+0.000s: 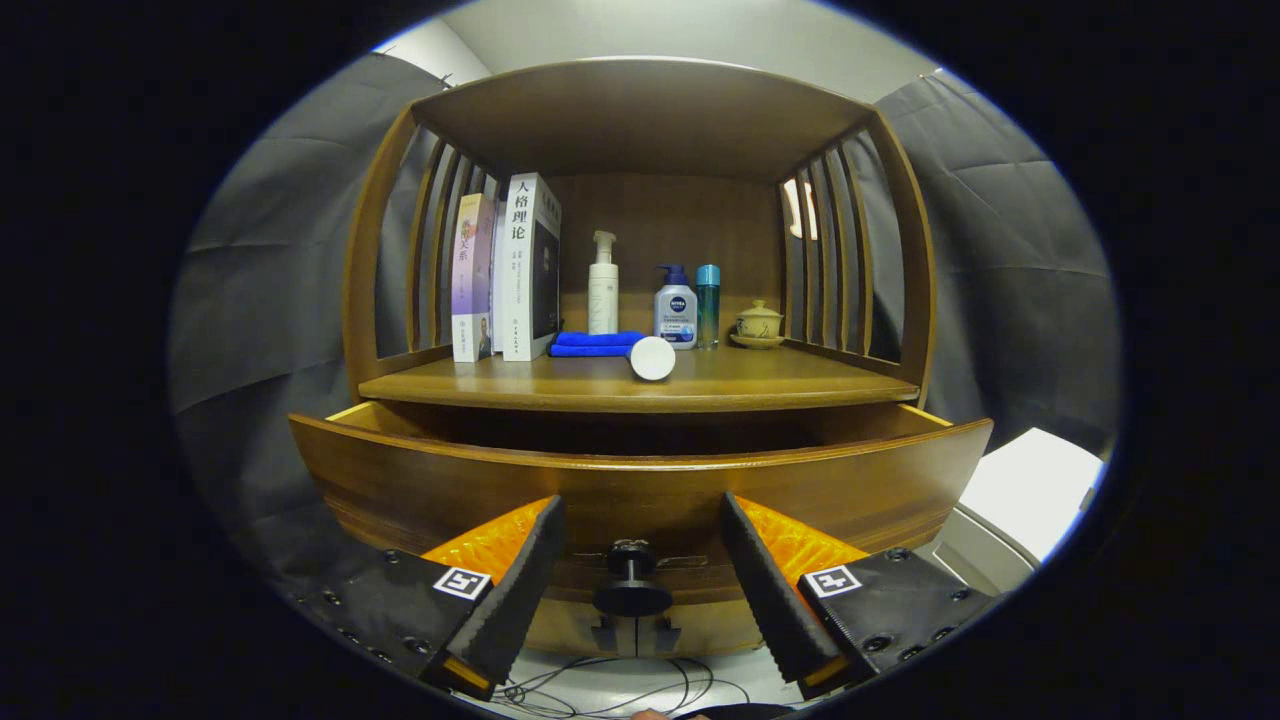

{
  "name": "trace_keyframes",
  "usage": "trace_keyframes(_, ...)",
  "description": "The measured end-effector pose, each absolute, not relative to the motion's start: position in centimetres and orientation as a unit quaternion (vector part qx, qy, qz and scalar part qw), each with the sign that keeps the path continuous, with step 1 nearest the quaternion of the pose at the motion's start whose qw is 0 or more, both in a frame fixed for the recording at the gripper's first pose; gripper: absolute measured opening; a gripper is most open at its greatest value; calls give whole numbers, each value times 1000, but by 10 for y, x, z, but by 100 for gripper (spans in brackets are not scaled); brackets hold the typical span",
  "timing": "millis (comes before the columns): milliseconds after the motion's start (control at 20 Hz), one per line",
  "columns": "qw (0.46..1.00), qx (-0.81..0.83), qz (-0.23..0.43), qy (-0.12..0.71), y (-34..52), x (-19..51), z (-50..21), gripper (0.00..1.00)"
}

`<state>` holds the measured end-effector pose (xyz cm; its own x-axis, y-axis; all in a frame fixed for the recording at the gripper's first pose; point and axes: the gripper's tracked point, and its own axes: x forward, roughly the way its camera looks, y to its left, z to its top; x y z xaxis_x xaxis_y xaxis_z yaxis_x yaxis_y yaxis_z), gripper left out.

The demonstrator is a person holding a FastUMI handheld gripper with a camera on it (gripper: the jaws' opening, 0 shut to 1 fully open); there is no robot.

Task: Pull open the drawer, take out the items inside it, and place them on the countertop above the cabinet.

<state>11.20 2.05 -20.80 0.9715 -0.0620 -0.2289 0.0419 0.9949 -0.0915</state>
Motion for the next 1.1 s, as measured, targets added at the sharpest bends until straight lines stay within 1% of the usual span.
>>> trace_keyframes(600,990,-61,-25,123,18,167,-210,98)
trace_keyframes(850,989,-68,-26,129,19,178,-210,98)
trace_keyframes(1100,987,-81,-25,134,21,174,-207,98)
